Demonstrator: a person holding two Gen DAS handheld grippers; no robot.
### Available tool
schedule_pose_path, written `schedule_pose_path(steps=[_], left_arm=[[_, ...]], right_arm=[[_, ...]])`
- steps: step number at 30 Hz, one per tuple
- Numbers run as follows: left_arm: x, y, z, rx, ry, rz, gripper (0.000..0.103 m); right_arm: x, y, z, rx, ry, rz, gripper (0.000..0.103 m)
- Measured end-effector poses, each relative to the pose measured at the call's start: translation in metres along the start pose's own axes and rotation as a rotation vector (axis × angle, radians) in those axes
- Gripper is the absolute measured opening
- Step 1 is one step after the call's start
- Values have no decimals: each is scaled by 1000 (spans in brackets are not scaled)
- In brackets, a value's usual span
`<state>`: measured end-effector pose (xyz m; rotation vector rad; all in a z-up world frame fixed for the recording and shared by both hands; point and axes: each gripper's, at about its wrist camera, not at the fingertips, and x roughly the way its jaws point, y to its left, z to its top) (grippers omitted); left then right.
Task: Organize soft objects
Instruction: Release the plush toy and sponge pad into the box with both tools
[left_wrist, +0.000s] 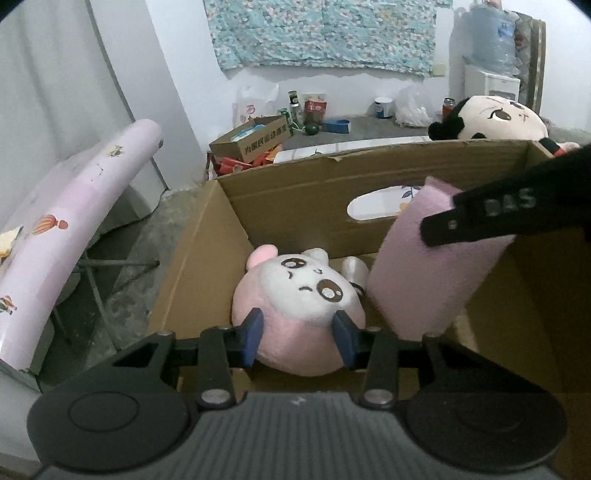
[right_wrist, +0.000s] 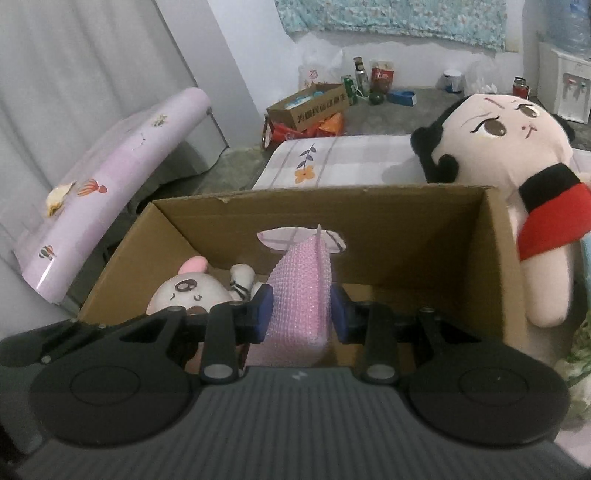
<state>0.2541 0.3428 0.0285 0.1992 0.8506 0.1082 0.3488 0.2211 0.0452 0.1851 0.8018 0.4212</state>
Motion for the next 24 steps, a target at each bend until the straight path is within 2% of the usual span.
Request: schedule_pose_path(steps=[3, 6, 7, 8, 10, 12, 18, 21, 24], left_arm=[[-2, 9, -1, -59, -1, -23, 35], [-8, 22, -5, -120, 10, -33, 34], [-14, 24, -7, -122, 5, -29, 36], [-21, 25, -8, -116, -12, -21, 36], [-30, 25, -6, -106, -50, -15, 42], [-43, 24, -5, -103, -83, -24, 46], [-62, 22, -7, -101, -117, -47, 56], [-64, 23, -10, -82, -115, -36, 56], [-64, 24, -14, -96, -88, -66, 47]], right_arm=[[10, -3, -2, 89, 9, 42, 32], [20, 3, -8, 42, 36, 5, 39], [23, 5, -10, 12, 68, -6, 48], [29, 6, -10, -14, 134, -6, 65], [38, 10, -12, -58, 229, -18, 78], [38, 16, -15, -107, 250, -38, 83], [22, 40, -3, -258, 260, -78, 94], [-3, 47, 10, -355, 189, -115, 98], [-31, 48, 24, -369, 104, -111, 102]])
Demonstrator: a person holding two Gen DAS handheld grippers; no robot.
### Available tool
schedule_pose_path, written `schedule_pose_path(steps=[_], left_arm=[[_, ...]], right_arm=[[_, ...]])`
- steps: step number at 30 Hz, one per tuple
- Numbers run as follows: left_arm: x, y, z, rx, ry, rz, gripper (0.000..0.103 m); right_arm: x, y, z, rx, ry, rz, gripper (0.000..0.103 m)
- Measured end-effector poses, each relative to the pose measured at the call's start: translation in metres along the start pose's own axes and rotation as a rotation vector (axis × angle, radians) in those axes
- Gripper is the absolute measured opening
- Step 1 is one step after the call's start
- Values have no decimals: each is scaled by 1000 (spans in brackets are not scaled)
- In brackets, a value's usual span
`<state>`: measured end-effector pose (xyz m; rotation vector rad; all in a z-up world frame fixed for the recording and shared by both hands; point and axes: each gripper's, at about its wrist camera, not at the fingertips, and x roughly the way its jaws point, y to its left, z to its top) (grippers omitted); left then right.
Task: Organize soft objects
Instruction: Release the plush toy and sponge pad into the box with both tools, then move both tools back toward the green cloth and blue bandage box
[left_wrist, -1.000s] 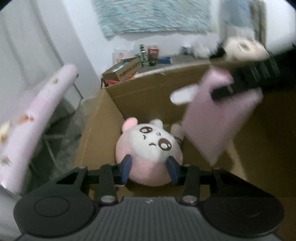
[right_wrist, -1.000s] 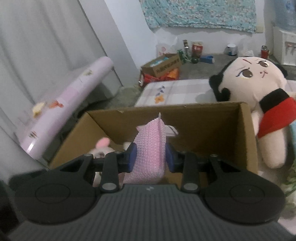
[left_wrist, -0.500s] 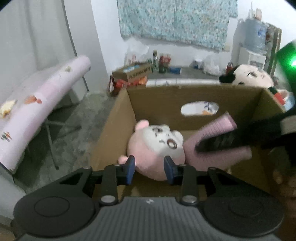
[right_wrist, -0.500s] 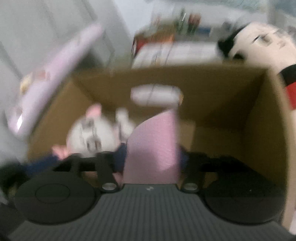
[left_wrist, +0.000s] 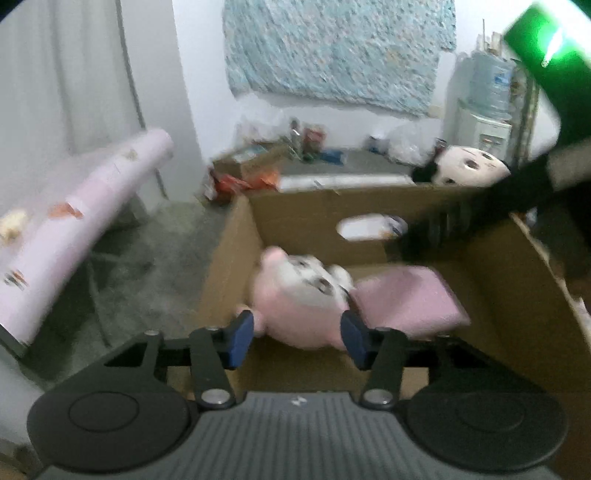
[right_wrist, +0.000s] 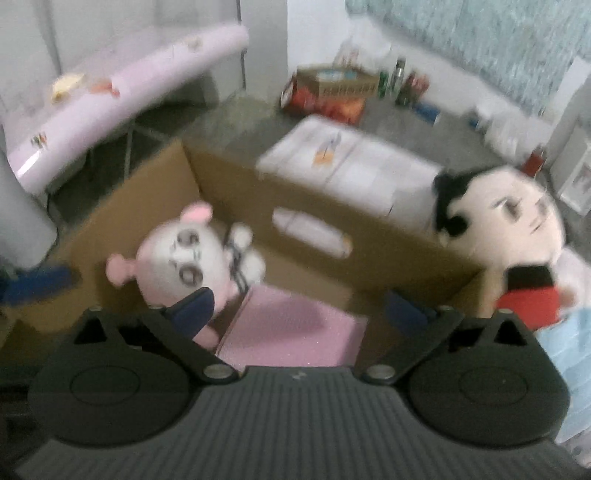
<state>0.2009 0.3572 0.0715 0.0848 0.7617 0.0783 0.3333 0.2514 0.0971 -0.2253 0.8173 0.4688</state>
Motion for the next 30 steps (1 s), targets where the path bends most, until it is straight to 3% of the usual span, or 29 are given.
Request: schedule_pose_path(steps=[2, 4, 7, 12, 14, 18, 21, 23, 25, 30], left_arm=[[4, -6, -2, -1, 43, -75, 40], [9, -22, -3, 60, 61, -115, 37], [27, -57, -3, 166, 91, -166, 35], [81, -92, 10, 129, 261, -291, 24], [101, -97, 14, 102, 304, -275, 12], [124, -87, 20, 7, 292, -195, 12], [131, -78, 21, -71, 310, -196, 13], [122, -81, 20, -32, 296, -168, 24], [105, -83, 18, -6, 272, -155, 29], [36, -86, 10, 70, 178, -103, 32]], right_arm=[[-18, -13, 4, 32, -55, 42, 102], [-34, -27, 6, 61, -97, 121, 99], [-50, -44, 2, 90, -127, 165, 91], [-67, -77, -12, 166, -173, 197, 77], [-66, -90, -20, 192, -182, 211, 74], [-71, -112, -34, 182, -229, 196, 74], [-72, -127, -39, 211, -248, 196, 74], [-76, -137, -43, 241, -264, 211, 74], [-86, -153, -52, 262, -293, 219, 74], [-121, -199, -96, 338, -366, 193, 74]])
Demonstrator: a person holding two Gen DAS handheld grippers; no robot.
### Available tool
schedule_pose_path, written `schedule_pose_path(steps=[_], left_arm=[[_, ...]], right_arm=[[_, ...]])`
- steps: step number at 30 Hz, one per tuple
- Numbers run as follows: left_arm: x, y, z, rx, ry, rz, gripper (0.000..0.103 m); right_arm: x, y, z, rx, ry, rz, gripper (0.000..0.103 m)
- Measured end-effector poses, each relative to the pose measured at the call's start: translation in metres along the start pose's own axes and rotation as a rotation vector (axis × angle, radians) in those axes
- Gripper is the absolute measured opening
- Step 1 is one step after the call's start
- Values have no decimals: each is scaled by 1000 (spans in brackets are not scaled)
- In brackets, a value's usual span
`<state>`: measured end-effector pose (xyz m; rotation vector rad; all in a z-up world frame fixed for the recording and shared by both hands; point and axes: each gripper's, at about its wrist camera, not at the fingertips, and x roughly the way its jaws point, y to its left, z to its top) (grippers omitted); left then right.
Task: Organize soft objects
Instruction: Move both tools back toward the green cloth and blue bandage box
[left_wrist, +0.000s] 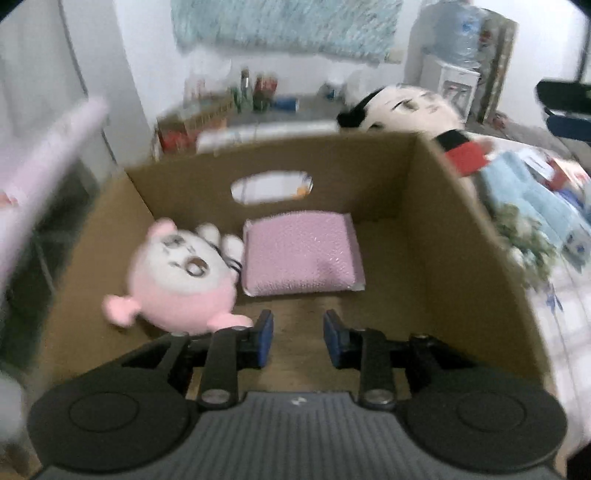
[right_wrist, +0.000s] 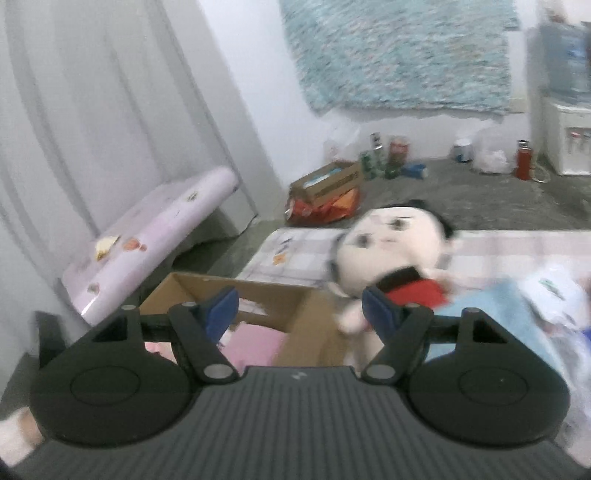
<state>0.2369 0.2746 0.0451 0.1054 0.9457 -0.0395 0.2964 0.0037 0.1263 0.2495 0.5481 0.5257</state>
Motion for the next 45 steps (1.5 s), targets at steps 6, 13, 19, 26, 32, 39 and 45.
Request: schedule_pose_path(steps=[6, 13, 19, 26, 32, 39, 45], left_arm=[[-78, -31, -13, 58, -136, -27, 42], [-127, -93, -16, 118, -201, -131, 55], [-99, -168, 3, 227, -184, -206, 65], [-16, -229, 28, 313, -142, -187, 65], [37, -246, 38, 318, -69, -185, 26], [57, -230, 36, 182, -21, -189, 11], [44, -226, 28, 181, -58, -209, 11]], right_arm=[[-76, -60, -47, 42, -89, -47, 74], [-134, -129, -98, 58, -142, -76, 75], [-157, -183, -115, 132, -109, -120, 76], [-167, -227, -117, 269, -136, -163, 88], [-152, -235, -104, 205, -113, -236, 101], [-143, -244, -105, 303, -88, -171, 101], [-140, -255, -107, 403, -108, -148, 101]])
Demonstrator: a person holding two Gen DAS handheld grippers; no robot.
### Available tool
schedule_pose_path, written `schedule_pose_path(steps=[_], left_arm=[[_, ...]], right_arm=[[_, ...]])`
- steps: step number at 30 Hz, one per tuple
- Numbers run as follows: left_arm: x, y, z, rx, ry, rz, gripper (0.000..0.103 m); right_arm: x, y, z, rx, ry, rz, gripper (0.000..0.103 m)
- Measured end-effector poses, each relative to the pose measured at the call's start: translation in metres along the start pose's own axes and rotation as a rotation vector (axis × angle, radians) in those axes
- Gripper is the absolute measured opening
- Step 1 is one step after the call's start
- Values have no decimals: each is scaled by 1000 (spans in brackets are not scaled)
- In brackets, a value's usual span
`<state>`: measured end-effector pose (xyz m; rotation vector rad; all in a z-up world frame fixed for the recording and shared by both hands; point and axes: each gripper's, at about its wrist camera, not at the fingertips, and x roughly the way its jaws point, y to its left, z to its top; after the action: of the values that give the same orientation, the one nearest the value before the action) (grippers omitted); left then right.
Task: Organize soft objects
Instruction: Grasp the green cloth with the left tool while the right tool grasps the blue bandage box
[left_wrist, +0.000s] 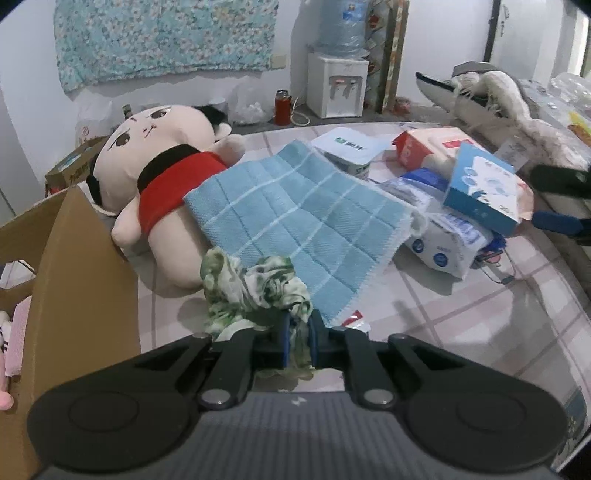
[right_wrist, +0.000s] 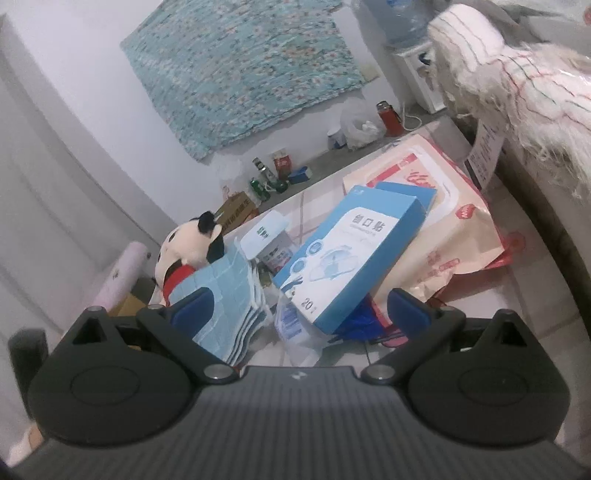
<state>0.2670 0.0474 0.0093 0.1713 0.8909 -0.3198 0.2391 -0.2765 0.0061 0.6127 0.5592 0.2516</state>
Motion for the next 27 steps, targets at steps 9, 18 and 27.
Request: schedule_pose_path(steps=[9, 18, 27], left_arm=[[-11, -2, -4, 23, -56, -43, 12], [-15, 2, -12, 14, -97, -86, 13], [-8, -2, -16, 4, -83, -96, 13]], right_arm=[[58, 0, 20, 107, 208, -130, 101], [105, 11, 49, 246, 337, -335, 95], [101, 28, 30, 171, 263, -396, 43]])
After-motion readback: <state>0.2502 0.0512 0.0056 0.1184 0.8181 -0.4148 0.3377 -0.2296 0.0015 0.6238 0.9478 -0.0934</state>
